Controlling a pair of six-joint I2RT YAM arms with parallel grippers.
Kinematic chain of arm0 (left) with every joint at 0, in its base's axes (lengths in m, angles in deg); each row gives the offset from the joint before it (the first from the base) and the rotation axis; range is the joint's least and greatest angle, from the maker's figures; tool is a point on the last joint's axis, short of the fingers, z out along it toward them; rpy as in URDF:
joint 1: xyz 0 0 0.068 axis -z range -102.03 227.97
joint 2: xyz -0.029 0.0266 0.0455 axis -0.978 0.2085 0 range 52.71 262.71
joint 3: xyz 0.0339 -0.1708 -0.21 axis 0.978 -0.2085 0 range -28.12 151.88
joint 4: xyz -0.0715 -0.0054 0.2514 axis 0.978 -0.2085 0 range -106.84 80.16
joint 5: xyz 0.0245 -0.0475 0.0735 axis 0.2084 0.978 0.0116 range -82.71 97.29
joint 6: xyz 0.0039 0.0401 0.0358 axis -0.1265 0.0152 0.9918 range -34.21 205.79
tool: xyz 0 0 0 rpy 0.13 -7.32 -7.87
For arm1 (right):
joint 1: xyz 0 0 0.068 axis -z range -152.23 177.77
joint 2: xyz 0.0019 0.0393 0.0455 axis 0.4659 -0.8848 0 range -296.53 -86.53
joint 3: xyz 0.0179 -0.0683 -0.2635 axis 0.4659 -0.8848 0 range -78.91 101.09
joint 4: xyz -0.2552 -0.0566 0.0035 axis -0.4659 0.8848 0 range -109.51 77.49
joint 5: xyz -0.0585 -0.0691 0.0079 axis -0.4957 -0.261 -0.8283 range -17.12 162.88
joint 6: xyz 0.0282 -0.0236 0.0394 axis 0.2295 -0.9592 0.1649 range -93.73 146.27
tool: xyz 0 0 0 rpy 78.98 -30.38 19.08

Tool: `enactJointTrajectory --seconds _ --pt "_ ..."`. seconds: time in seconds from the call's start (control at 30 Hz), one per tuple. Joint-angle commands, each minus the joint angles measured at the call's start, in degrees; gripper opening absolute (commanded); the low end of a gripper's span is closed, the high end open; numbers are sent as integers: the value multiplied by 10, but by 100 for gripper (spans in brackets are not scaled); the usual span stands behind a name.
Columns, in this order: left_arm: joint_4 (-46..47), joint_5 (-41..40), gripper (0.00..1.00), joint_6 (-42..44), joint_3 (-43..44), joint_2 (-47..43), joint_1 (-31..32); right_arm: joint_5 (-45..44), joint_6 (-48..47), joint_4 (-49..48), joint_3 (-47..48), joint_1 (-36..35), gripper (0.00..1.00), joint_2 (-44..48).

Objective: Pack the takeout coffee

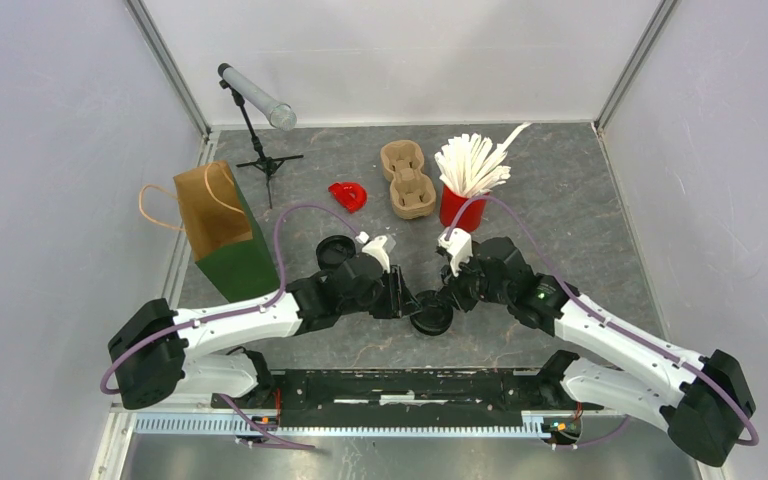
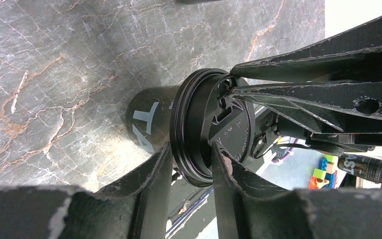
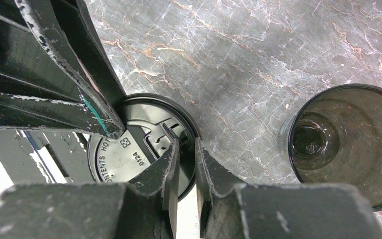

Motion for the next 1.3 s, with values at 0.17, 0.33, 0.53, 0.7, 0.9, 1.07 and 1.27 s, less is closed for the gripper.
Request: enactJointTrajectory --seconds 0.17,0.33,0.53,0.7,0.9,1.07,1.27 --pt "-31 -8 47 36 38 -9 5 21 15 7 29 5 19 11" --pt "-45 -27 52 37 37 -17 5 18 25 5 34 6 17 6" --pt "-61 -39 61 41 38 -39 5 28 30 11 45 7 17 4" --pt "-64 -30 67 39 32 -46 5 42 35 14 34 6 17 4" --pt "-39 -15 72 32 16 -40 5 19 38 5 18 6 18 8" --pt "-33 3 71 33 21 -20 6 -18 35 -4 21 7 18 10" --pt "-28 4 72 37 23 -6 5 -19 35 -12 26 7 20 2"
